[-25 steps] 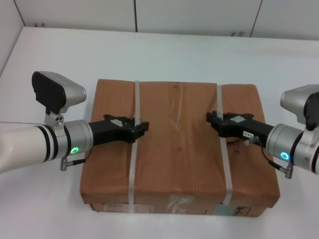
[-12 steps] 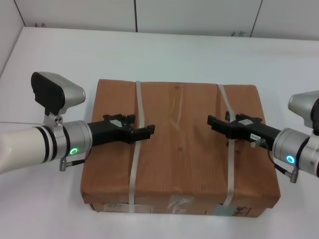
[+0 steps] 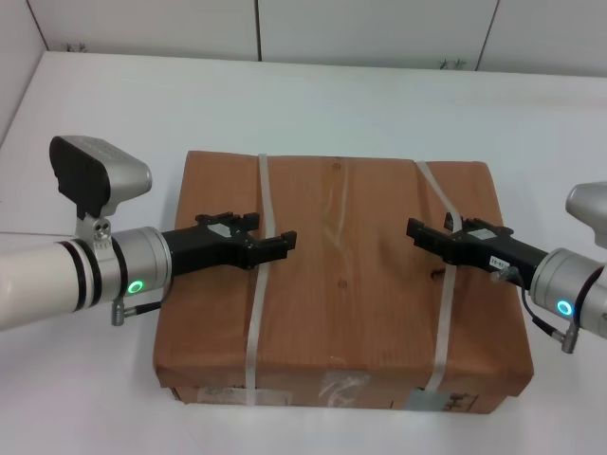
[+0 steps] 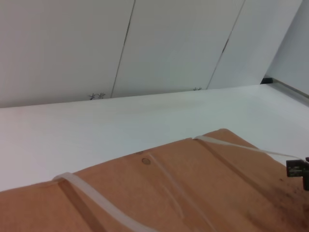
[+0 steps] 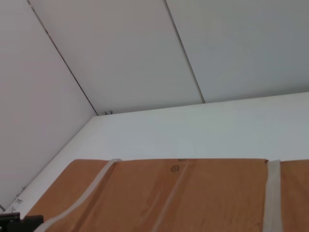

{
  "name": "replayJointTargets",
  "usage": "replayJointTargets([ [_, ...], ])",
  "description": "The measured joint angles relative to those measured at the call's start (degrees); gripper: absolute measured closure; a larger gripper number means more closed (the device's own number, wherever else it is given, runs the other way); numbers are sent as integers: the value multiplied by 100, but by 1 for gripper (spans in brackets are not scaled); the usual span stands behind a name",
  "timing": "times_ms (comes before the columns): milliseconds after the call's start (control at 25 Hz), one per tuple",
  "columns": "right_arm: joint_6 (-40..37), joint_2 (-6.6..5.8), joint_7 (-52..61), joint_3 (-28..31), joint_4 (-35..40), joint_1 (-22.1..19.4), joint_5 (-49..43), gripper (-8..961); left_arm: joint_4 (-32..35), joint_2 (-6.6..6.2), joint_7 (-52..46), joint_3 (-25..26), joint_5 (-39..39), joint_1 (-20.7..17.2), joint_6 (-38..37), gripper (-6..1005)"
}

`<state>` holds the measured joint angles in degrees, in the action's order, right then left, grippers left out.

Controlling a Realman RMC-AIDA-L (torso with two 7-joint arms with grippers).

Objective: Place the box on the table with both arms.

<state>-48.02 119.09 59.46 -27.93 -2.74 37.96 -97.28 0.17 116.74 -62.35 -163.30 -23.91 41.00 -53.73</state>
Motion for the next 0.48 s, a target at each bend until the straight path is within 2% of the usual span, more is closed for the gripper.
replayJointTargets([
  [480,44,0,12,353,68,-219,8,179,-8,-11,3,0,-38,-33,-146,258],
])
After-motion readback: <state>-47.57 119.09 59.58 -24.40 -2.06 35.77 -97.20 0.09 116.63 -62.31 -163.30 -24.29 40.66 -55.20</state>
